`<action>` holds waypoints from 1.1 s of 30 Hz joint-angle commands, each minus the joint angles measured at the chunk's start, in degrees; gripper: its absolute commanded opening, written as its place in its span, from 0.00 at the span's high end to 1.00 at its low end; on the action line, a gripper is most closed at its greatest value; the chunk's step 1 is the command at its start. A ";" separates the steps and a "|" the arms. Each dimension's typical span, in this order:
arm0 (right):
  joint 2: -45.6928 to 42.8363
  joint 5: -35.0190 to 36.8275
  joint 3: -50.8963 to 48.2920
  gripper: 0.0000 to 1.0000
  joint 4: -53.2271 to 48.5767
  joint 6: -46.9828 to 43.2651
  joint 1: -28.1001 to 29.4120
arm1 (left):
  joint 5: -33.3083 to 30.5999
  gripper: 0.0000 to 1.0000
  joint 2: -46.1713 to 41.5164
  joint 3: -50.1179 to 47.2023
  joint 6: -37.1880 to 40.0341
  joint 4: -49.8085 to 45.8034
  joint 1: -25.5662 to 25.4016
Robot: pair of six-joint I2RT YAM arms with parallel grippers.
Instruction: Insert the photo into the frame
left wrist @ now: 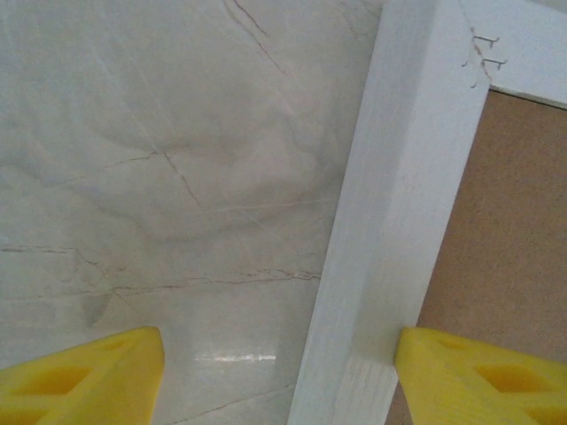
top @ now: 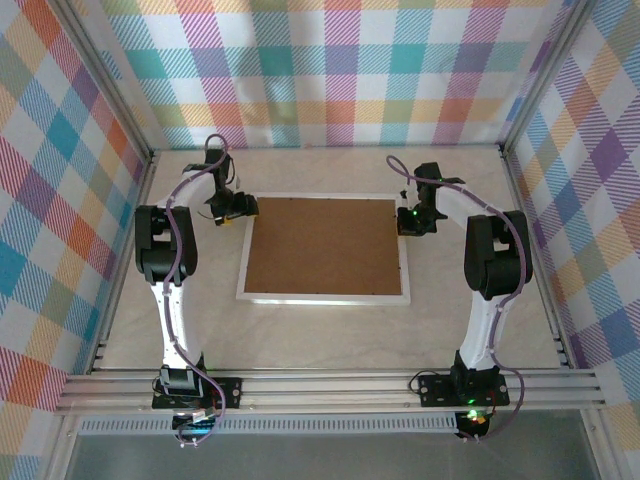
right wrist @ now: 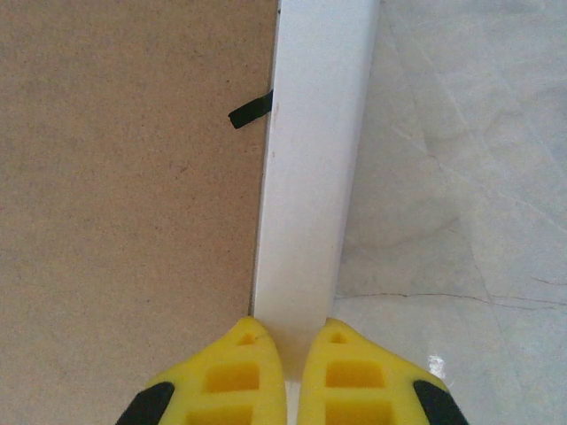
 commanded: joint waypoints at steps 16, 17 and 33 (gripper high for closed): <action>5.66 -1.43 1.18 0.95 -3.66 1.43 3.61 | -5.98 0.39 3.70 -5.99 0.50 -7.86 -7.69; 5.50 -1.38 1.18 0.95 -3.69 1.57 3.62 | -5.70 0.40 3.95 -5.63 0.47 -8.11 -7.74; 5.47 -2.92 2.29 0.94 -2.80 2.13 3.97 | -6.93 0.42 7.58 0.16 -0.04 -14.53 -12.46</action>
